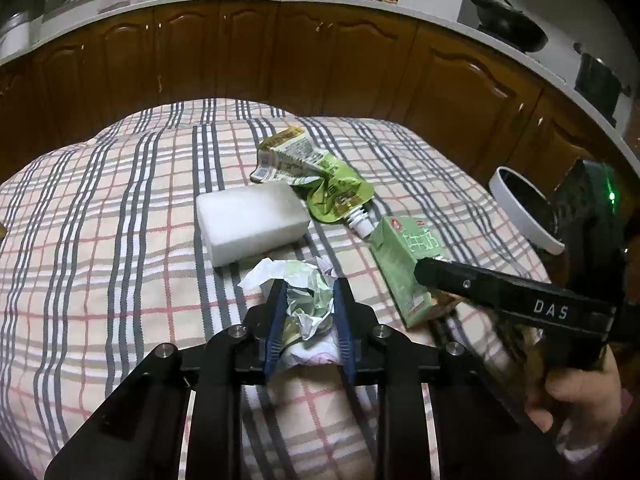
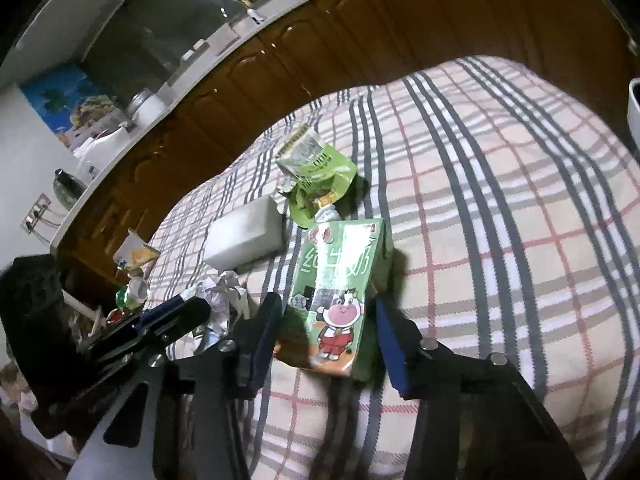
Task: Collect trash
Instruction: 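Carry wrapper and carton over the bin and open both tools to drop them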
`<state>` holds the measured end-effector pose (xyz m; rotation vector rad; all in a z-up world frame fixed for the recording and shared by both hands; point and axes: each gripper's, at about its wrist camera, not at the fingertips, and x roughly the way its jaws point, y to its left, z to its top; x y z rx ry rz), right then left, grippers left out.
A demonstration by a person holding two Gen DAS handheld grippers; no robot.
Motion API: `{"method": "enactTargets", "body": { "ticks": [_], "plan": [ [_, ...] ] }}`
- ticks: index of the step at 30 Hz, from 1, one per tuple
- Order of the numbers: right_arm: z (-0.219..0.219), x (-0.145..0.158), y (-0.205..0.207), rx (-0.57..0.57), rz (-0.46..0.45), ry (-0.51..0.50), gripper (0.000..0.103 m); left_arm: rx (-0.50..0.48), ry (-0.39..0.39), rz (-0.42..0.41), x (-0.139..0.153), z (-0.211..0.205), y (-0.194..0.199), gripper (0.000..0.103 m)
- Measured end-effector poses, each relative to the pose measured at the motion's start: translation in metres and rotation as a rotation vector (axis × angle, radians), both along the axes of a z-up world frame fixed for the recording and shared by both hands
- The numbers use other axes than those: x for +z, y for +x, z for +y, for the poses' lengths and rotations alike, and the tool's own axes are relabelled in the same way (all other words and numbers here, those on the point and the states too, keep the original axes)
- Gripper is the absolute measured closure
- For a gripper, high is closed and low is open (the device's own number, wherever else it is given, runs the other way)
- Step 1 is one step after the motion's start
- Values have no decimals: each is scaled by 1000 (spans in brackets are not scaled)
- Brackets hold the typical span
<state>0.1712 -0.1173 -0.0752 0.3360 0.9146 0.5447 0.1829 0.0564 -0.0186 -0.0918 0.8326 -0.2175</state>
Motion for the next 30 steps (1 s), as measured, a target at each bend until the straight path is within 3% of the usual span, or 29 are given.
{"method": "enactTargets", "body": {
  "ticks": [13, 30],
  "plan": [
    [-61, 25, -21, -74, -71, 33, 58, -74, -68, -42, 29, -33, -3, 81],
    [-190, 59, -49, -309, -164, 37, 58, -273, -78, -94, 58, -147, 7, 82]
  ]
}}
